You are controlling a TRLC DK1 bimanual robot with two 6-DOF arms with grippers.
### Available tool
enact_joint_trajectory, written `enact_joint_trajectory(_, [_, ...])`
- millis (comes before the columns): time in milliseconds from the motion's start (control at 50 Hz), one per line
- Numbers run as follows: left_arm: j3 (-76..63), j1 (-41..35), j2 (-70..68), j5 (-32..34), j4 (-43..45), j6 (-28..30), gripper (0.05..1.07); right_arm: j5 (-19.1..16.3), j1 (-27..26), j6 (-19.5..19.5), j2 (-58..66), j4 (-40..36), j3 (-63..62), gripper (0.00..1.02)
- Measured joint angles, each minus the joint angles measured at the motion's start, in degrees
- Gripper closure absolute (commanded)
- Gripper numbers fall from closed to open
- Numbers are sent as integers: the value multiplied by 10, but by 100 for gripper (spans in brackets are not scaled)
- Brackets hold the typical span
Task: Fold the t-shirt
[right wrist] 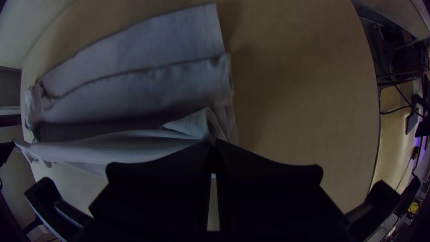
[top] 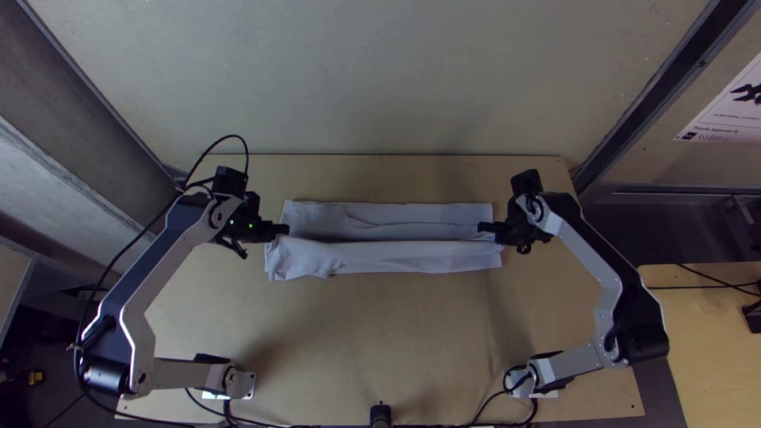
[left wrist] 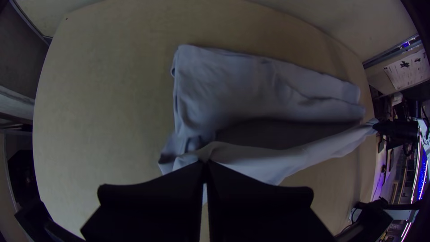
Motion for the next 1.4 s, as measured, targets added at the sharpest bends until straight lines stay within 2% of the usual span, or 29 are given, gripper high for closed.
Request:
enact_joint_trajectory(340, [53,17,100,-4,29,24,104,-1,-24,-2,142,25,120,100])
enact_joint_trajectory(380, [59,17,111,-4,32,26,101,0,-25,-2,156,25,132,100])
enact_joint_trajectory(460, [71,17,131,-4,41,26,70,-1,-25,-2,178,26,153,100])
enact_joint_trajectory(480, [74,17,135,-4,42,26,66,-1,-25,-2,182,26,156,100])
enact_joint_trajectory(600, [92,16,165,-7,57,26,62,0,-25,-2,199,32,166,99])
enact_joint_trajectory(620, [94,16,170,-7,61,26,54,0,-25,-2,200,33,166,97])
enact_joint_trajectory(680, [108,16,187,-7,70,25,7,0,-26,-2,201,38,166,86])
enact_joint_trajectory(720, [119,16,201,-6,71,25,9,0,-26,-2,201,39,166,78])
enact_joint_trajectory(760, [130,17,211,-6,74,25,9,1,-26,-2,201,40,167,64])
enact_joint_trajectory(880, [146,25,224,4,94,21,9,21,-26,-1,201,41,167,4])
enact_joint_trajectory(980, [153,41,223,17,100,14,9,28,-26,-1,200,41,167,3])
enact_joint_trajectory(1060, [154,60,217,52,100,10,9,30,-28,0,195,41,167,3])
enact_joint_trajectory(1240, [154,122,167,216,35,11,9,45,-32,1,143,41,167,3])
enact_joint_trajectory(1400, [130,166,115,309,-3,47,9,45,-32,0,88,43,157,3])
